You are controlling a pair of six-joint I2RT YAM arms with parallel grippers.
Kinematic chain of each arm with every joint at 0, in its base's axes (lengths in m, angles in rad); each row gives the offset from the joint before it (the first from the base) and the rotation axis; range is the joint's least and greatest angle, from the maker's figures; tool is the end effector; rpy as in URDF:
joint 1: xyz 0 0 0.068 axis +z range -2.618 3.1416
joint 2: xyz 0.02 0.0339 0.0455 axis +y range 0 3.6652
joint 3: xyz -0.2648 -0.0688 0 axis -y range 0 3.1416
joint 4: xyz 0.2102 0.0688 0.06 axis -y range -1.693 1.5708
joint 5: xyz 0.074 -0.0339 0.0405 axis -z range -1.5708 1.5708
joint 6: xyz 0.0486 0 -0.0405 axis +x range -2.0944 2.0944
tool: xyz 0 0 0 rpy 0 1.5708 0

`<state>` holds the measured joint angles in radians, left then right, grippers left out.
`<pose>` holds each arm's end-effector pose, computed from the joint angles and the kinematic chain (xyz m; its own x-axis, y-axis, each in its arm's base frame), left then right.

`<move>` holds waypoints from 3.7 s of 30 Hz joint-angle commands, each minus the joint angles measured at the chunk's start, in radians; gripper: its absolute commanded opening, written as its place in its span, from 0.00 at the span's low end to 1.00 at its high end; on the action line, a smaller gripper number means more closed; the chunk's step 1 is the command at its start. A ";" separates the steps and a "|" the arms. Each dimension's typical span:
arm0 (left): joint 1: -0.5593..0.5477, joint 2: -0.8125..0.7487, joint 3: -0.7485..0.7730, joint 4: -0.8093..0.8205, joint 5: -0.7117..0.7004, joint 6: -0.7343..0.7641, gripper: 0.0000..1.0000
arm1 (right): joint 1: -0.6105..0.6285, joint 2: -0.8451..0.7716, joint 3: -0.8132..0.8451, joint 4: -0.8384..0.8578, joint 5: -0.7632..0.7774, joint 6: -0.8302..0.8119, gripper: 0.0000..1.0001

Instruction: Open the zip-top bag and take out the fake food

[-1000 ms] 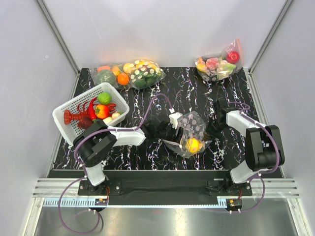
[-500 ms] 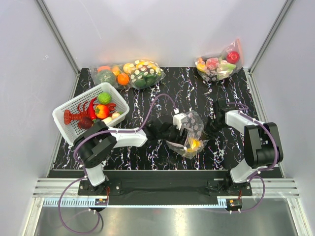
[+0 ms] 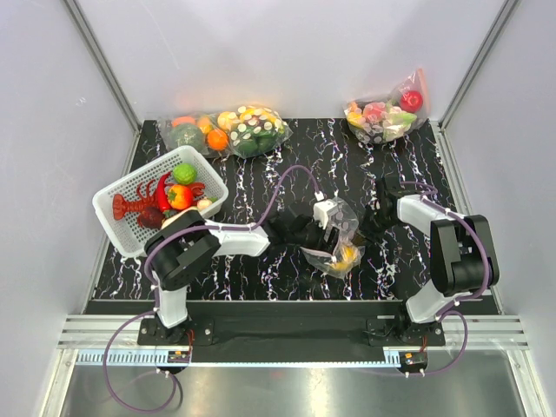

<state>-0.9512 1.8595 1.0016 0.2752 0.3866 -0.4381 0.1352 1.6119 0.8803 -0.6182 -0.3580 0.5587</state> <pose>0.2044 -0.3181 0.1821 -0.6868 0.2862 -0.6681 0.7128 0.4450 -0.5421 0.2490 0.0511 0.1657 -0.9270 0.3749 -0.0046 0.3409 0.8479 0.4061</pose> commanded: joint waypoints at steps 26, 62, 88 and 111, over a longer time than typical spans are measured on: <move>-0.014 -0.063 -0.024 -0.079 0.023 0.104 0.34 | 0.001 0.032 0.063 -0.003 0.011 0.000 0.00; 0.252 -0.689 -0.120 -0.559 -0.104 0.147 0.39 | -0.181 0.134 0.270 -0.023 0.100 -0.112 0.00; 1.243 -0.631 0.203 -0.897 -0.380 0.234 0.47 | -0.200 -0.020 0.364 -0.120 0.116 -0.206 0.82; 1.287 -0.408 0.256 -0.847 -0.451 0.280 0.99 | -0.200 -0.161 0.418 -0.180 0.074 -0.235 0.98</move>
<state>0.3313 1.4761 1.2247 -0.6098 -0.0418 -0.1741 -0.0620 1.4914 1.2568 -0.7891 -0.2565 0.3431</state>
